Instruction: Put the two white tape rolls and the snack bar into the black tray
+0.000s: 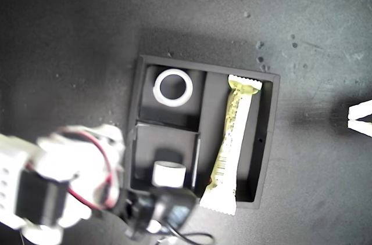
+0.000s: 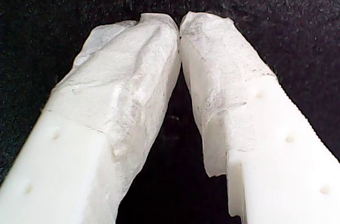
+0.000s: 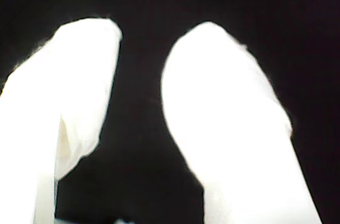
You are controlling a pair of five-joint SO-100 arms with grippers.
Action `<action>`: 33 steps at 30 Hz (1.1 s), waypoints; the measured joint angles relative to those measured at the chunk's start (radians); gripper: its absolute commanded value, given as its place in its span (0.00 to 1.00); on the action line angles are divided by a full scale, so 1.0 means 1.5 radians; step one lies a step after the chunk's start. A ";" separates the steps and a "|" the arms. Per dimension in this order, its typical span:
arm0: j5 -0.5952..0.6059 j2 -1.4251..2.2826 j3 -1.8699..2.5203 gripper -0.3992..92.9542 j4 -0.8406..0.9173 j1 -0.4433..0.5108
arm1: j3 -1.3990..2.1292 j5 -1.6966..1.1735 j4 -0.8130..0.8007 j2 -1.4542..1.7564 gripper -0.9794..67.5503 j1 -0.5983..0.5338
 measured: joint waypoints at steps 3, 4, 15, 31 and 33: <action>0.017 0.215 0.255 0.00 -0.095 -0.019 | 0.000 0.000 0.001 0.000 0.01 0.000; 0.021 0.282 0.330 0.00 -0.124 -0.021 | 0.000 0.000 0.001 0.000 0.01 0.000; 0.034 0.794 0.904 0.00 -0.345 -0.022 | 0.000 0.000 0.021 0.000 0.01 0.010; 0.049 1.137 1.122 0.00 -0.363 -0.021 | 0.000 0.000 0.021 0.000 0.01 0.006; 0.049 1.138 1.135 0.00 -0.359 -0.021 | 0.000 0.000 0.033 0.000 0.01 0.009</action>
